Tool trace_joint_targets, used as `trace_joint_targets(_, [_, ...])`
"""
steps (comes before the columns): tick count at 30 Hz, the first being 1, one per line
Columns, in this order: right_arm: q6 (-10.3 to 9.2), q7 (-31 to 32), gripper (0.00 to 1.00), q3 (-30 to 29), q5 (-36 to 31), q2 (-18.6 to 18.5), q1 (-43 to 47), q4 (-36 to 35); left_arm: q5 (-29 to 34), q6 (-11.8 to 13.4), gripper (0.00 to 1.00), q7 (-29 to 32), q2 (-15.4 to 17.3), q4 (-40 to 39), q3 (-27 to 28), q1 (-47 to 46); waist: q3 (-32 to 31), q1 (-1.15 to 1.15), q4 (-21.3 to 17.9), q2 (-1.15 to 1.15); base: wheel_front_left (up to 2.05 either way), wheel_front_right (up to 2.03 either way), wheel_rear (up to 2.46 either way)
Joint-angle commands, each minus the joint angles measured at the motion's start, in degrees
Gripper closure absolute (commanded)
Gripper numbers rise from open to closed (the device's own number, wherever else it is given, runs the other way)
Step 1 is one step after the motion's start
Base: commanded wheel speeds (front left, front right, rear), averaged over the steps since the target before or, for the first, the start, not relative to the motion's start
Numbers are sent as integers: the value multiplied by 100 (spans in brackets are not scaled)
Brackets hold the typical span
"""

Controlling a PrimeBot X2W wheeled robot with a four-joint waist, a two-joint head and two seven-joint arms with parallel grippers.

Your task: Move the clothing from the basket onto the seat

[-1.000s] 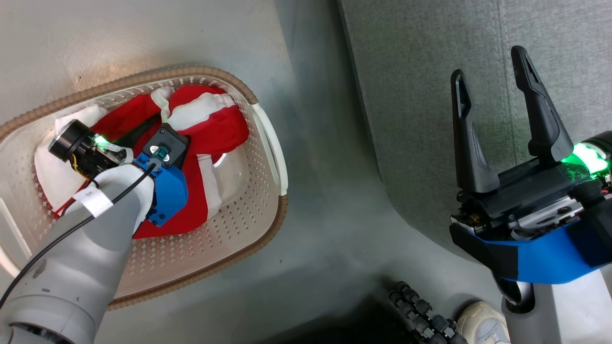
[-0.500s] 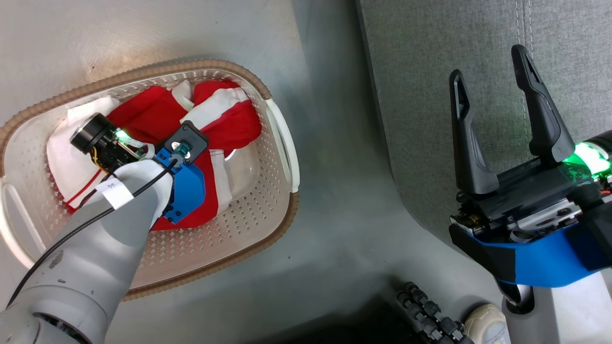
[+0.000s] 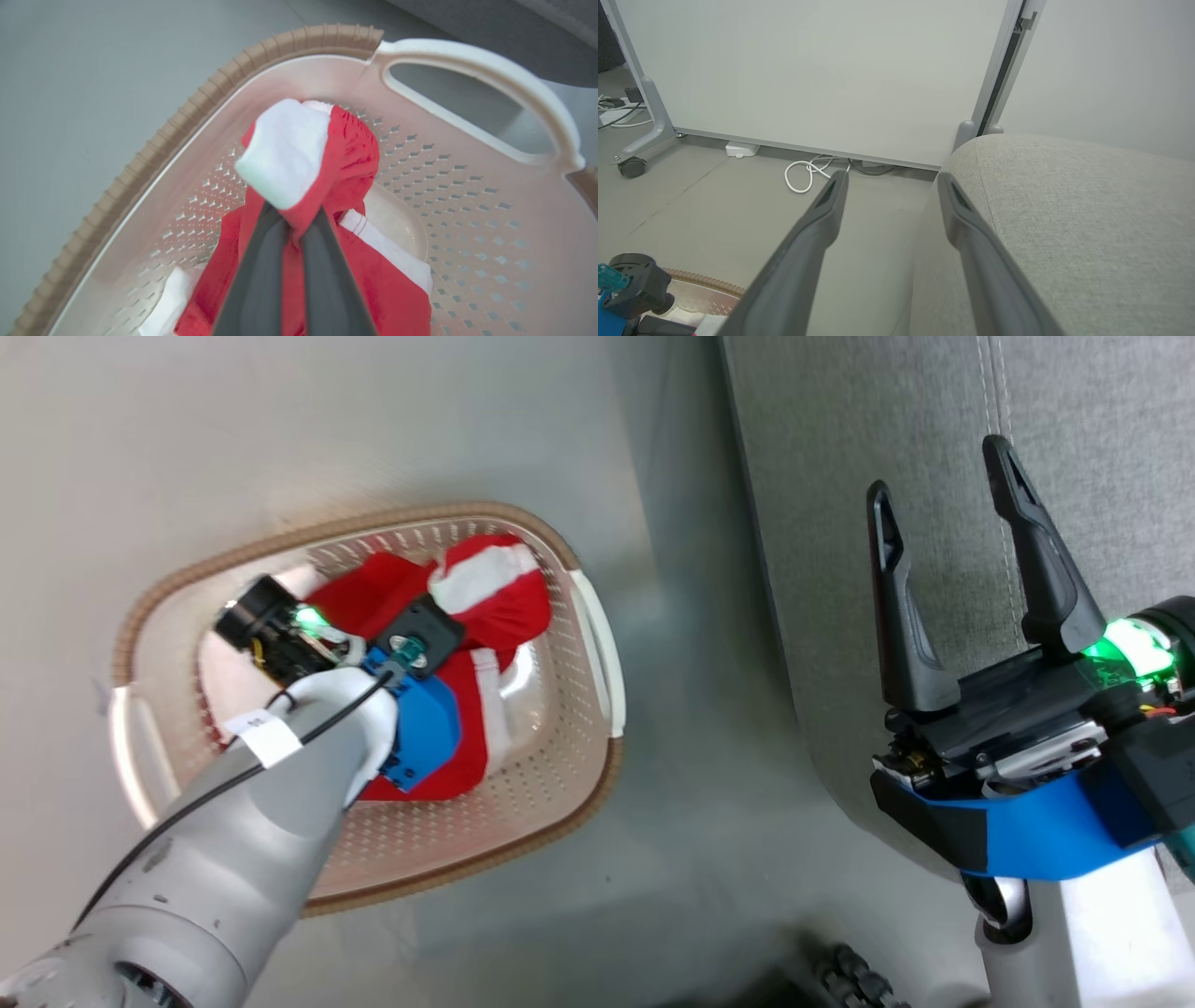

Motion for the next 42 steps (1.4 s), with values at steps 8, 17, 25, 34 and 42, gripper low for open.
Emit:
trace_joint_targets(8, [1,-4,0,-25,-121,-17,73,285,-307,2,100,-36,30,-953,-30,330,-760,0,382,0,0,0,0])
trace_joint_targets(17, [1,-4,0,-84,-173,-16,323,551,-118,2,100,-37,141,-1819,570,940,-1648,0,750,0,0,0,0])
trace_joint_targets(25, [1,-3,0,-195,-179,-17,612,702,128,20,100,-37,126,-2549,1268,1408,-2247,0,1007,0,0,0,0])
trace_joint_targets(34, [1,-4,0,-272,-125,-18,999,865,517,21,100,-38,15,-3629,2194,1932,-3002,0,1212,0,0,0,0])
trace_joint_targets(42, [1,-4,0,-226,-77,-32,1259,962,807,12,100,-37,-184,-4405,2780,2098,-3524,0,1347,0,0,0,0])
